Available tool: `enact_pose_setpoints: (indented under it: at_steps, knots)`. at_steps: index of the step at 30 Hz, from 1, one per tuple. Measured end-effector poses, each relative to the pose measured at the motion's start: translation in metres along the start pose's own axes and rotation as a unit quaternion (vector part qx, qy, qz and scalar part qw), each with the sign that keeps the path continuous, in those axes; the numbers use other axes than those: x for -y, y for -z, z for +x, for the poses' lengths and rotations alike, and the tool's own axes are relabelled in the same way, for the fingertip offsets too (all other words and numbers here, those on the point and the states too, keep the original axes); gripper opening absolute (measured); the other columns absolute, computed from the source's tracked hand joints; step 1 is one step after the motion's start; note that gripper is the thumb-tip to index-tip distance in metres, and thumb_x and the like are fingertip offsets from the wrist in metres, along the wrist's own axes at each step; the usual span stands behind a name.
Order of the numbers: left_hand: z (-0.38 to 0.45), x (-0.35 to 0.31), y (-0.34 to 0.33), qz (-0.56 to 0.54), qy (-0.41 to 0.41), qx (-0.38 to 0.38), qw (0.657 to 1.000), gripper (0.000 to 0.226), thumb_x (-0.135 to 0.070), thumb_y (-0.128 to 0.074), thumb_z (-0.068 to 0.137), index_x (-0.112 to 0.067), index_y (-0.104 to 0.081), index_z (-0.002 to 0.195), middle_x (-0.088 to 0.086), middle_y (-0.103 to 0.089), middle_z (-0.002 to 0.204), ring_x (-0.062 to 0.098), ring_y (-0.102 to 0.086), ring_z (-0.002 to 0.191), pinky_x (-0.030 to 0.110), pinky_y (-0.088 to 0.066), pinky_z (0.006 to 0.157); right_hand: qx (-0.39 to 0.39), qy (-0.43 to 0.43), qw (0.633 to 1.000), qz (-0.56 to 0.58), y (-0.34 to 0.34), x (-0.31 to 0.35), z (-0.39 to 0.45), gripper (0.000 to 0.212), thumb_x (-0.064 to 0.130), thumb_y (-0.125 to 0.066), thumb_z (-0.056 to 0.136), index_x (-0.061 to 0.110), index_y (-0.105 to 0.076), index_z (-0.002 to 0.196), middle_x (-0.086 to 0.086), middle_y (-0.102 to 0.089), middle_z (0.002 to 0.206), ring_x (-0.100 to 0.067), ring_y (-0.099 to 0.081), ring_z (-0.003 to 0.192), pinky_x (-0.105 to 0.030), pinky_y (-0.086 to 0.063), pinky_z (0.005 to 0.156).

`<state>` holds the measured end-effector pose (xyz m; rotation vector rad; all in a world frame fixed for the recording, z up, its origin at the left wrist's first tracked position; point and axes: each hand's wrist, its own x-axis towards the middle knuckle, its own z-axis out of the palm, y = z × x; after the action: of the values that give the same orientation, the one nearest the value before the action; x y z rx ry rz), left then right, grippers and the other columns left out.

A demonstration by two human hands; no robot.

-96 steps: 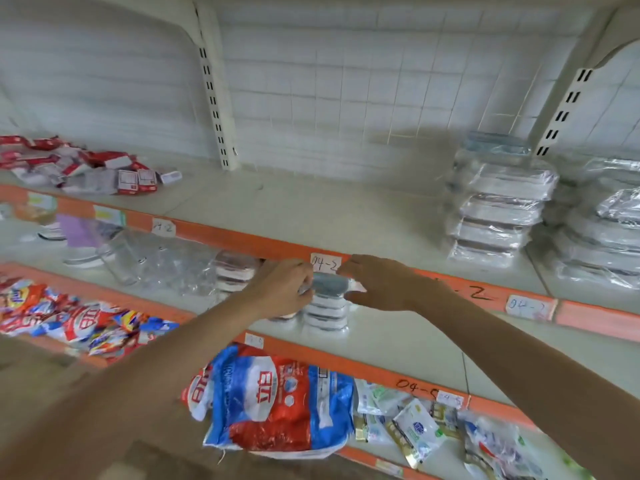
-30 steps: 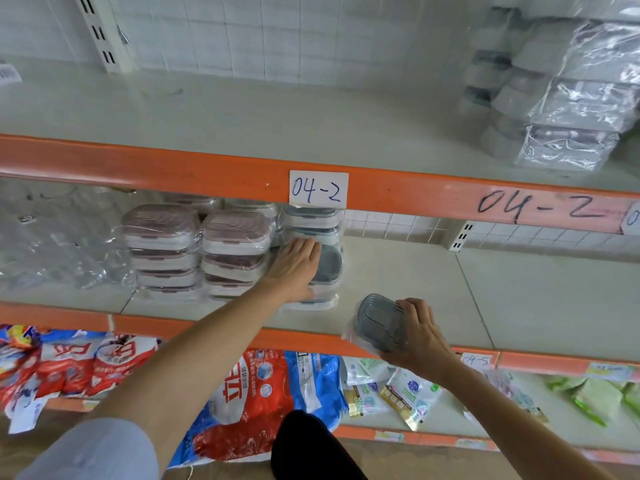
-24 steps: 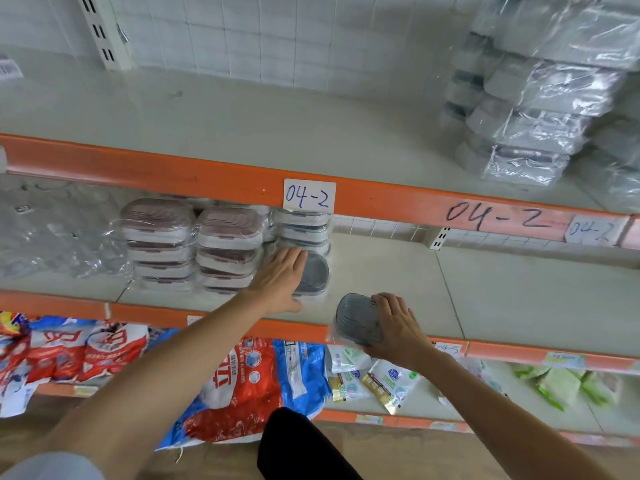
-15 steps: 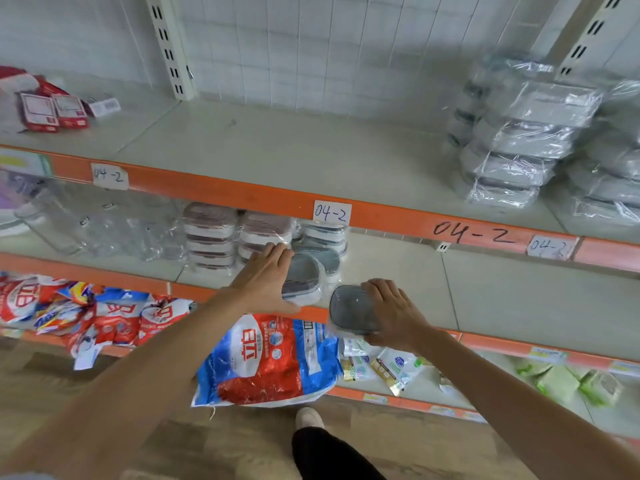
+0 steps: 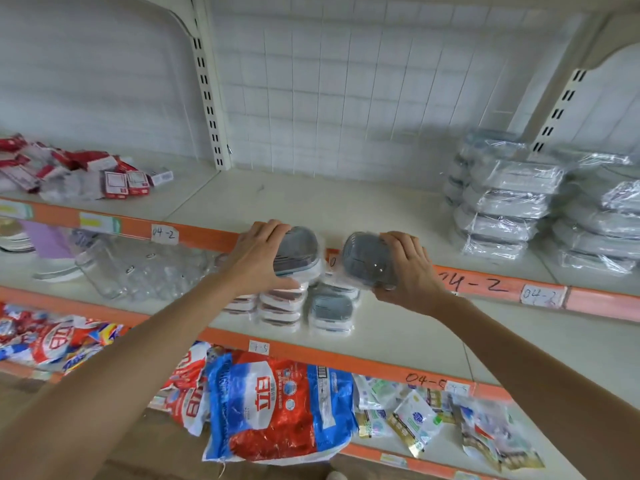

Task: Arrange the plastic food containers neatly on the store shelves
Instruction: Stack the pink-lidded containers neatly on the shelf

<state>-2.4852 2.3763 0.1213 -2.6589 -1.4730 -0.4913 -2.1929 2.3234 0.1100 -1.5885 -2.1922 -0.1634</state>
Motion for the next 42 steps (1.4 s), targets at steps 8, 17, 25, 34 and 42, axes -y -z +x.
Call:
enact_pose_setpoints:
  at_steps: [8,17,25,34,42]
  knots:
    - [0.083,0.001,-0.011,-0.075,0.051,0.034,0.995,0.097,-0.068,-0.076,0.055,-0.023,-0.041,0.134,-0.007,-0.045,0.130,0.018,-0.040,0.118,0.039,-0.033,0.098,0.138,-0.121,0.982,0.050,0.003,-0.058,0.073,0.083,0.042,-0.073,0.075,0.016,-0.032,0.143,-0.005,-0.036,0.140,-0.025,-0.026,0.130,-0.036,-0.024,0.109]
    - [0.171,0.020,-0.049,-0.151,0.112,0.105,0.976,0.104,-0.038,-0.083,0.069,-0.011,-0.021,0.148,0.001,-0.028,0.153,0.027,-0.010,0.144,0.038,-0.018,0.115,0.230,-0.141,0.962,-0.040,-0.005,-0.103,0.163,0.064,0.030,-0.076,0.072,0.008,-0.044,0.122,-0.007,-0.055,0.121,-0.024,-0.053,0.105,-0.030,-0.043,0.083]
    - [0.190,0.038,-0.060,-0.158,0.133,0.121,0.971,0.091,-0.046,-0.079,0.070,-0.033,-0.027,0.144,0.008,-0.014,0.149,0.032,-0.006,0.141,0.045,-0.018,0.114,0.232,-0.152,0.961,-0.018,-0.011,-0.123,0.193,0.065,0.020,-0.079,0.068,0.011,-0.047,0.124,-0.006,-0.053,0.123,-0.025,-0.052,0.109,-0.029,-0.042,0.083]
    - [0.203,0.058,-0.050,-0.207,0.080,0.181,0.958,0.093,-0.023,-0.078,0.071,-0.040,-0.025,0.145,0.001,-0.022,0.133,0.023,-0.028,0.130,0.036,-0.032,0.109,0.229,-0.139,0.963,0.015,-0.019,-0.095,0.211,0.092,0.037,-0.073,0.077,0.008,-0.020,0.147,-0.006,-0.023,0.153,-0.023,-0.025,0.139,-0.035,-0.022,0.112]
    - [0.199,0.076,-0.043,-0.259,0.006,0.104,0.960,0.111,-0.043,-0.086,0.059,-0.025,-0.020,0.147,0.000,-0.032,0.134,0.017,-0.037,0.127,0.028,-0.035,0.104,0.225,-0.032,0.973,0.044,-0.047,-0.025,0.241,0.096,0.049,-0.079,0.068,0.012,-0.032,0.142,-0.004,-0.040,0.137,-0.022,-0.036,0.126,-0.034,-0.033,0.105]
